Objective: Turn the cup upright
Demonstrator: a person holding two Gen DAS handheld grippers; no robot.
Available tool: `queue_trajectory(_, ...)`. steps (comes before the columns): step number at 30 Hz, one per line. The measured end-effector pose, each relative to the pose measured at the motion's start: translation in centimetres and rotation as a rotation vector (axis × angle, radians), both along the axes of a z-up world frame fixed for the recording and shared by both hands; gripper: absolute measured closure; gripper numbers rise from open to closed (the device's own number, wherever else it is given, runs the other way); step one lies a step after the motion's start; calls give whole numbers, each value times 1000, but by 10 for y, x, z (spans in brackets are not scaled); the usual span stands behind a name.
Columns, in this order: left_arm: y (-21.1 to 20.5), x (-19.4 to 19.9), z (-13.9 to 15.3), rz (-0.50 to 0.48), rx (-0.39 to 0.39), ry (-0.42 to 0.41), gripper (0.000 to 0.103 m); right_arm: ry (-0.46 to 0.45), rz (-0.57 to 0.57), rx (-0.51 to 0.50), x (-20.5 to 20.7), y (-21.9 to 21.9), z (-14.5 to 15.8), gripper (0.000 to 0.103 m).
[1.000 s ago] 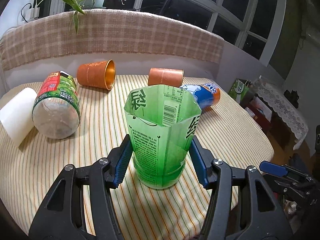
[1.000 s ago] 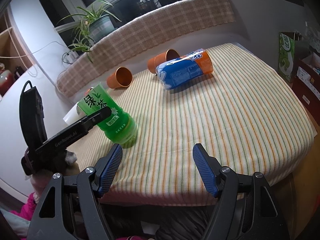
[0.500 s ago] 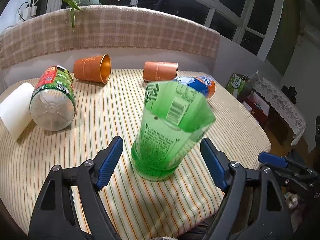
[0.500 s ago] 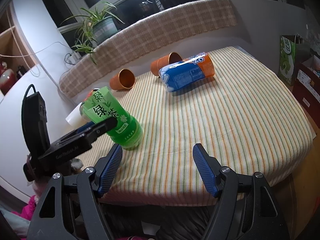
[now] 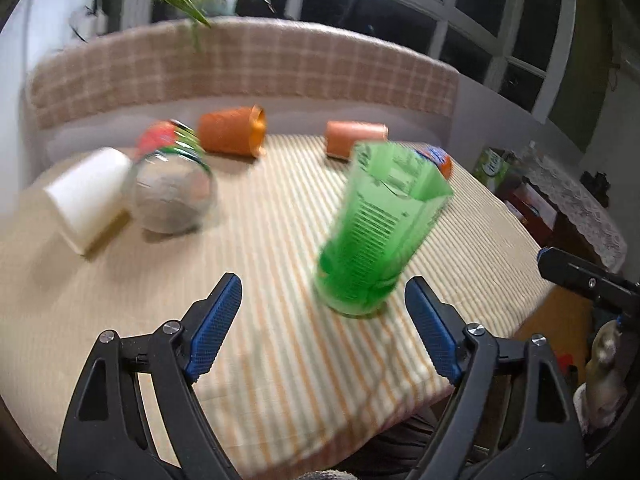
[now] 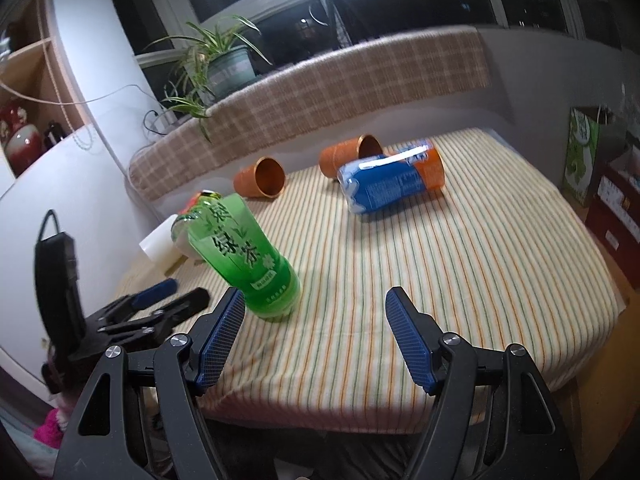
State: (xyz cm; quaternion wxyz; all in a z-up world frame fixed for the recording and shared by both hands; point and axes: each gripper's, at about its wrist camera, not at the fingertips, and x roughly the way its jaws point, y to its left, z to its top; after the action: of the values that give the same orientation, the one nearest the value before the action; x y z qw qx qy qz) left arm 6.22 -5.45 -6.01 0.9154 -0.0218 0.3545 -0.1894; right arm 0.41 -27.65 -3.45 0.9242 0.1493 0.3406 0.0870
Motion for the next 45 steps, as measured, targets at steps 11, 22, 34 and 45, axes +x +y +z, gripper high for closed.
queue_trajectory(11,28,-34,70,158,10,-265,6,-188,-8,-119,-12,23,35,23)
queue_trajectory(22,32,-64,109,217,42,-431,1,-324,-76,-156,-23,28,56,19)
queue_trajectory(34,33,-66,101,239,49,-393,0,-359,-124,-169,-24,31,53,0)
queue_trajectory(45,35,-64,100,248,52,-399,0,-344,-133,-170,-17,31,49,0)
